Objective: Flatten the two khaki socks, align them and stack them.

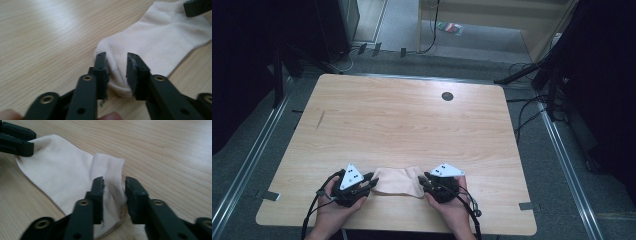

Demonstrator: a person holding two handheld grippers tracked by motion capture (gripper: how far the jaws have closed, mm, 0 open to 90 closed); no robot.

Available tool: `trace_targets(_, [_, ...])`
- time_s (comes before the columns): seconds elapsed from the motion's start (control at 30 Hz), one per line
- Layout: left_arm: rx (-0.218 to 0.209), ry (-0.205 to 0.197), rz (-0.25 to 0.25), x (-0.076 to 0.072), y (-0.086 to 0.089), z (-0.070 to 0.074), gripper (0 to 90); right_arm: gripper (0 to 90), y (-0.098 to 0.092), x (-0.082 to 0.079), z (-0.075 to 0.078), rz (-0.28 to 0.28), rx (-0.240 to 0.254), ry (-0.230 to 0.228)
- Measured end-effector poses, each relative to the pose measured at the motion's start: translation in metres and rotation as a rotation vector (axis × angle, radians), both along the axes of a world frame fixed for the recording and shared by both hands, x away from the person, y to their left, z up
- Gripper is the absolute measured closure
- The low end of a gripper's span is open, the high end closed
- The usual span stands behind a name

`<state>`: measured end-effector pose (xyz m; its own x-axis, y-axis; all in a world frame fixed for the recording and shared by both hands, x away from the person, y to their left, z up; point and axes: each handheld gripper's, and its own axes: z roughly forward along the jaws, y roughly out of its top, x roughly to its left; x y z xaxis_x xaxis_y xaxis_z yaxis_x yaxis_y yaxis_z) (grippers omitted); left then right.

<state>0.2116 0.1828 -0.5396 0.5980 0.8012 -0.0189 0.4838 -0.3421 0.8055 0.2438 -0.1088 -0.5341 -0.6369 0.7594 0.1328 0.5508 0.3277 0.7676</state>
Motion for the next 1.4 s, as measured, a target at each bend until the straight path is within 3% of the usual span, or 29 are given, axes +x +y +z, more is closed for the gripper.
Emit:
trace_targets(0.03, [-0.027,-0.004,0.005,0.001,0.001,0.001,63.5,60.3,-0.001,0.000,0.001,-0.007,0.005,-0.003])
trace_targets(0.17, [-0.063,-0.001,0.018,0.002,0.004,0.001,59.1,55.8,-0.002,0.001,0.002,-0.019,0.016,-0.016])
trace_targets(0.23, [-0.107,0.011,0.029,0.003,0.009,0.002,58.5,54.6,-0.004,0.001,0.003,-0.033,0.023,-0.023])
trace_targets(0.33, [-0.117,0.012,0.038,0.004,0.011,0.002,59.5,55.3,-0.006,0.000,0.004,-0.049,0.025,-0.032])
trace_targets(0.53, [-0.133,0.045,0.031,0.005,0.017,0.002,77.8,71.5,-0.014,-0.002,0.009,-0.088,0.082,-0.049])
trace_targets(0.57, [-0.137,0.065,0.041,0.006,0.017,0.001,78.5,78.0,-0.012,-0.004,0.010,-0.071,0.094,-0.050])
trace_targets(0.7, [-0.150,0.087,0.054,0.007,0.020,0.001,79.5,82.7,-0.005,-0.006,0.006,-0.028,0.072,-0.031])
trace_targets(1.0, [-0.140,0.139,0.058,0.012,0.022,-0.007,78.4,86.1,-0.005,0.001,-0.007,-0.050,0.037,0.036])
trace_targets(1.17, [-0.129,0.140,0.053,0.013,0.021,-0.008,77.7,86.3,-0.005,0.004,-0.009,-0.053,0.028,0.040])
trace_targets(1.27, [-0.143,0.134,0.058,0.013,0.023,-0.007,73.5,81.2,-0.006,0.004,-0.008,-0.049,0.048,0.039])
trace_targets(1.33, [-0.154,0.106,0.073,0.013,0.026,-0.005,65.7,75.7,-0.007,0.003,-0.005,-0.045,0.063,0.024])
trace_targets(1.37, [-0.157,0.086,0.080,0.014,0.028,-0.004,56.8,67.5,-0.009,0.002,-0.002,-0.051,0.079,0.008])
trace_targets(1.4, [-0.175,0.067,0.088,0.014,0.031,-0.003,56.8,67.5,-0.009,0.002,-0.002,-0.051,0.079,0.008])
